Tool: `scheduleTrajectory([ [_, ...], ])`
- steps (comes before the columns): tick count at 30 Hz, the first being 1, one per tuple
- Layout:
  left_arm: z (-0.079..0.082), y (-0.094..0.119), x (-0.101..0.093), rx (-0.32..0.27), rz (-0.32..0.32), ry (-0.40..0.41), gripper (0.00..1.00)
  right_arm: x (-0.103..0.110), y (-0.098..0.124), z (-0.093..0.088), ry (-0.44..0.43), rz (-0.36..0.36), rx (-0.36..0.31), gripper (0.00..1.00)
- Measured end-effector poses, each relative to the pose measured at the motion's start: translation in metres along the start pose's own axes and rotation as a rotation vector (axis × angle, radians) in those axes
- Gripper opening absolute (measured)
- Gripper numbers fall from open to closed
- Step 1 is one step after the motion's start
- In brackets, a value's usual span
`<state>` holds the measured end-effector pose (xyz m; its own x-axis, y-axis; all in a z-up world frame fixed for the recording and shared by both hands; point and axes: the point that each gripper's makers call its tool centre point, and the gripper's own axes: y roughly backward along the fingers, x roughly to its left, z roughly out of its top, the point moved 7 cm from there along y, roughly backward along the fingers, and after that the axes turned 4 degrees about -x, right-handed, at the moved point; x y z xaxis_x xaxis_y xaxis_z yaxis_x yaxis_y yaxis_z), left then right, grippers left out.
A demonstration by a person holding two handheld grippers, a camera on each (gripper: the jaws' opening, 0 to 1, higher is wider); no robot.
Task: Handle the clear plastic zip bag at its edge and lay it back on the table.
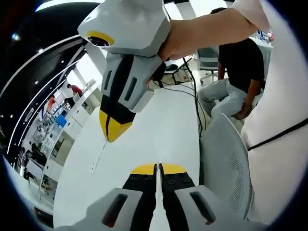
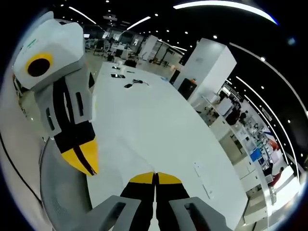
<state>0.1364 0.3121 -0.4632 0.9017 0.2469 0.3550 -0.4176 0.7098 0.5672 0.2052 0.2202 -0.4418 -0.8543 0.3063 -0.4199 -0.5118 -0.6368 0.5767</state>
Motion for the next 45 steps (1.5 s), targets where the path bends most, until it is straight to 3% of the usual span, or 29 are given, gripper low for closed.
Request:
scheduleTrajectory([
  [12, 0.003, 0.0, 0.004, -0.043, 0.021, 0.005, 0.08, -0.005, 0.0, -0.005, 0.004, -0.001, 0.019, 0.0],
  [22, 0.003, 0.013, 0.013, -0.081, 0.057, 0.014, 0.1, -0.019, -0.003, -0.015, 0.002, -0.009, 0.038, 0.0],
  [27, -0.006, 0.019, 0.016, -0.12, 0.096, 0.087, 0.11, -0.027, -0.005, -0.018, 0.002, -0.018, 0.042, 0.0],
  [36, -0.041, 0.025, 0.017, -0.078, 0.097, 0.196, 0.15, -0.041, -0.007, -0.024, -0.012, -0.04, 0.044, 0.0],
  [45, -0.051, 0.029, 0.032, -0.084, 0.143, 0.268, 0.17, -0.062, -0.017, -0.028, -0.014, -0.048, 0.043, 0.0],
])
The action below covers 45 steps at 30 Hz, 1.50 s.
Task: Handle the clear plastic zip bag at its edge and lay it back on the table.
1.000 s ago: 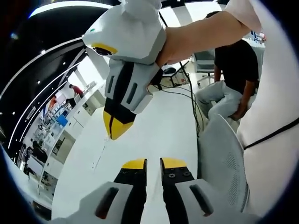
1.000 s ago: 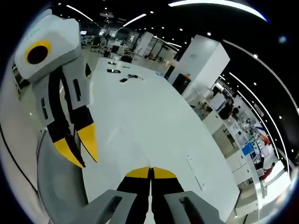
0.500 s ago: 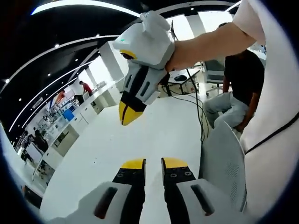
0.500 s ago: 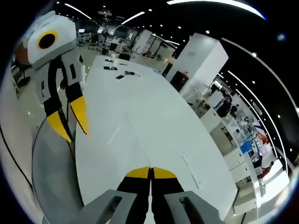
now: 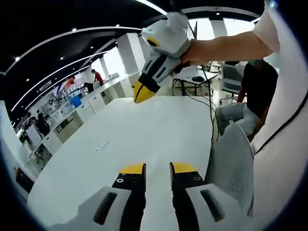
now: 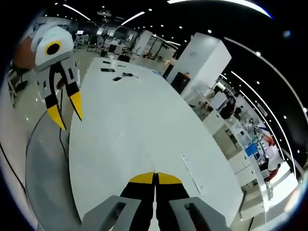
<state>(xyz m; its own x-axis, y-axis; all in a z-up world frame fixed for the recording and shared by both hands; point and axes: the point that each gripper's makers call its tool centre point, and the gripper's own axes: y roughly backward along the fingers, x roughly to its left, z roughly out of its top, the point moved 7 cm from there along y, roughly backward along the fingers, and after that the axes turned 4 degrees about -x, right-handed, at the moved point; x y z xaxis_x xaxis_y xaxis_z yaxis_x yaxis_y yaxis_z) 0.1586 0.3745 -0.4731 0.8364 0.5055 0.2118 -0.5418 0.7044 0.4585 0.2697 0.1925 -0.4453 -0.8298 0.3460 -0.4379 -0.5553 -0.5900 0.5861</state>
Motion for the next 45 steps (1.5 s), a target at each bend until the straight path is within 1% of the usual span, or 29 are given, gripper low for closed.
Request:
scheduleTrajectory([
  [2, -0.002, 0.0, 0.003, 0.0, 0.007, 0.008, 0.18, -0.005, -0.003, 0.0, 0.005, -0.003, 0.0, 0.0],
  [3, -0.003, 0.0, 0.004, 0.0, 0.01, 0.013, 0.18, -0.01, -0.006, -0.001, 0.022, -0.007, 0.002, 0.0],
  [5, -0.004, -0.001, 0.006, 0.002, 0.014, 0.025, 0.19, -0.017, -0.011, -0.002, 0.021, -0.007, 0.004, 0.0],
  [8, -0.006, -0.002, 0.011, 0.008, 0.022, 0.024, 0.2, -0.03, -0.021, -0.003, 0.036, -0.013, 0.002, 0.0],
  [10, -0.005, -0.001, 0.015, 0.012, 0.029, 0.026, 0.21, -0.037, -0.027, -0.001, 0.034, -0.01, -0.013, 0.0],
  [11, -0.005, -0.001, 0.019, 0.009, 0.036, 0.03, 0.21, -0.039, -0.031, 0.0, 0.044, -0.005, -0.026, 0.0],
  [14, -0.006, -0.001, 0.024, 0.012, 0.049, 0.041, 0.22, -0.046, -0.042, 0.0, 0.049, -0.001, -0.029, 0.0],
  [15, -0.006, -0.001, 0.024, 0.011, 0.05, 0.044, 0.22, -0.048, -0.047, -0.001, 0.073, 0.001, -0.037, 0.0],
  [19, -0.011, -0.004, 0.028, 0.02, 0.056, 0.052, 0.23, -0.057, -0.067, -0.003, 0.09, 0.007, -0.034, 0.0],
  [21, -0.012, -0.004, 0.03, 0.02, 0.065, 0.054, 0.23, -0.06, -0.073, -0.005, 0.121, 0.006, -0.027, 0.0],
  [24, -0.013, -0.004, 0.034, 0.018, 0.081, 0.07, 0.24, -0.069, -0.084, -0.006, 0.124, 0.003, -0.03, 0.0],
  [27, -0.016, -0.004, 0.036, 0.027, 0.086, 0.076, 0.24, -0.076, -0.095, -0.009, 0.165, 0.002, -0.027, 0.0],
  [29, -0.018, -0.004, 0.037, 0.03, 0.09, 0.079, 0.24, -0.08, -0.102, -0.011, 0.155, 0.002, -0.025, 0.0],
  [31, -0.019, -0.003, 0.038, 0.032, 0.093, 0.082, 0.24, -0.084, -0.111, -0.013, 0.179, -0.007, -0.025, 0.0],
  [33, -0.019, -0.003, 0.039, 0.035, 0.099, 0.087, 0.24, -0.085, -0.115, -0.014, 0.186, -0.015, -0.029, 0.0],
  [35, -0.02, -0.004, 0.04, 0.034, 0.103, 0.09, 0.24, -0.086, -0.122, -0.014, 0.226, -0.041, -0.039, 0.0],
  [37, -0.021, -0.004, 0.043, 0.036, 0.11, 0.097, 0.24, -0.081, -0.128, -0.019, 0.239, -0.047, -0.032, 0.0],
  [39, -0.021, -0.004, 0.043, 0.031, 0.118, 0.104, 0.23, -0.072, -0.134, -0.024, 0.278, -0.054, -0.031, 0.0],
  [40, -0.022, -0.004, 0.044, 0.031, 0.118, 0.108, 0.23, -0.066, -0.136, -0.028, 0.276, -0.054, -0.032, 0.0],
  [44, -0.027, -0.005, 0.041, 0.034, 0.116, 0.121, 0.23, -0.036, -0.143, -0.043, 0.338, -0.043, -0.022, 0.0],
  [45, -0.028, -0.006, 0.041, 0.037, 0.117, 0.119, 0.23, -0.027, -0.144, -0.047, 0.322, -0.04, -0.021, 0.0],
])
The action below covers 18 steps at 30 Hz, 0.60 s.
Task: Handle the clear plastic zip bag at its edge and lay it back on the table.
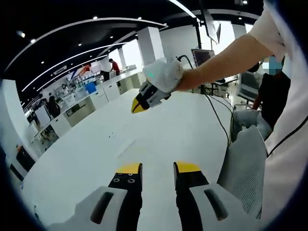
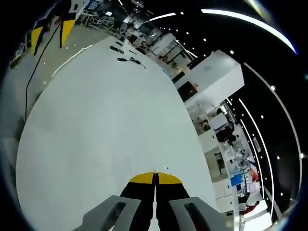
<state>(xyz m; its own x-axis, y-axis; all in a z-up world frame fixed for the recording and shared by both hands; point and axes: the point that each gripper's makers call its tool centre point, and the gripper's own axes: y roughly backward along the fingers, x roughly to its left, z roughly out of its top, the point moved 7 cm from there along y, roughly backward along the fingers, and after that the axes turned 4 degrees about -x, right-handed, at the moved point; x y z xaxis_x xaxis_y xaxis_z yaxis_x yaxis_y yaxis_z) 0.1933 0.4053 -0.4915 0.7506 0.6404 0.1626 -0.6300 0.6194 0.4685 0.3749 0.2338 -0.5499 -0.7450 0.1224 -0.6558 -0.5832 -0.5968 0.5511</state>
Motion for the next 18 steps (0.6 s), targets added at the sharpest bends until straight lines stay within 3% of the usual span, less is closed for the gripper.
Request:
scheduleTrajectory([
  [9, -0.008, 0.002, -0.002, 0.003, 0.001, 0.024, 0.23, 0.055, -0.01, -0.011, -0.004, 0.011, 0.039, 0.0],
  [18, -0.011, 0.001, -0.005, 0.011, -0.006, 0.025, 0.23, 0.083, -0.016, -0.015, -0.004, 0.008, 0.059, 0.0],
])
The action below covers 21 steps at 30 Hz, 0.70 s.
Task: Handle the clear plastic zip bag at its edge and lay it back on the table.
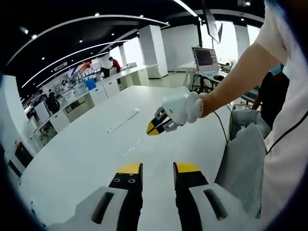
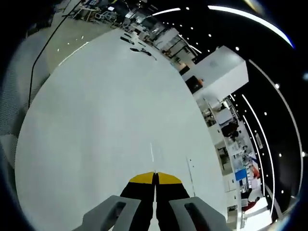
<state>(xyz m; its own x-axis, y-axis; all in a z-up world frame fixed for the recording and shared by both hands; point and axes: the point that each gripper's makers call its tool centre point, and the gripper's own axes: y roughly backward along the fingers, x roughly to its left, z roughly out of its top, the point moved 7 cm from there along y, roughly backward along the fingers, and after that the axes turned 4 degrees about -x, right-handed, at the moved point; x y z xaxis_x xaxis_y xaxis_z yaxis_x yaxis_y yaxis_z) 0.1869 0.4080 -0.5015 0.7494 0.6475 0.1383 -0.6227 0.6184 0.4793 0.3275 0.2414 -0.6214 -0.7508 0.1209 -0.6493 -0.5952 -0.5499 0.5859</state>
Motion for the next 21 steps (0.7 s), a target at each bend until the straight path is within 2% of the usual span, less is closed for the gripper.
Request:
scheduleTrajectory([
  [1, -0.001, 0.0, 0.0, 0.001, -0.002, 0.0, 0.23, 0.006, -0.002, -0.001, -0.024, 0.011, 0.004, 0.0],
  [6, -0.006, 0.001, 0.002, 0.01, 0.0, 0.009, 0.22, 0.027, -0.014, -0.001, -0.007, 0.036, 0.008, 0.0],
  [15, -0.014, 0.0, 0.005, 0.025, 0.003, 0.025, 0.22, 0.043, -0.029, -0.009, -0.045, 0.043, 0.035, 0.0],
  [21, -0.018, -0.004, 0.0, 0.032, -0.004, 0.034, 0.22, 0.057, -0.036, -0.015, -0.056, 0.069, 0.054, 0.0],
])
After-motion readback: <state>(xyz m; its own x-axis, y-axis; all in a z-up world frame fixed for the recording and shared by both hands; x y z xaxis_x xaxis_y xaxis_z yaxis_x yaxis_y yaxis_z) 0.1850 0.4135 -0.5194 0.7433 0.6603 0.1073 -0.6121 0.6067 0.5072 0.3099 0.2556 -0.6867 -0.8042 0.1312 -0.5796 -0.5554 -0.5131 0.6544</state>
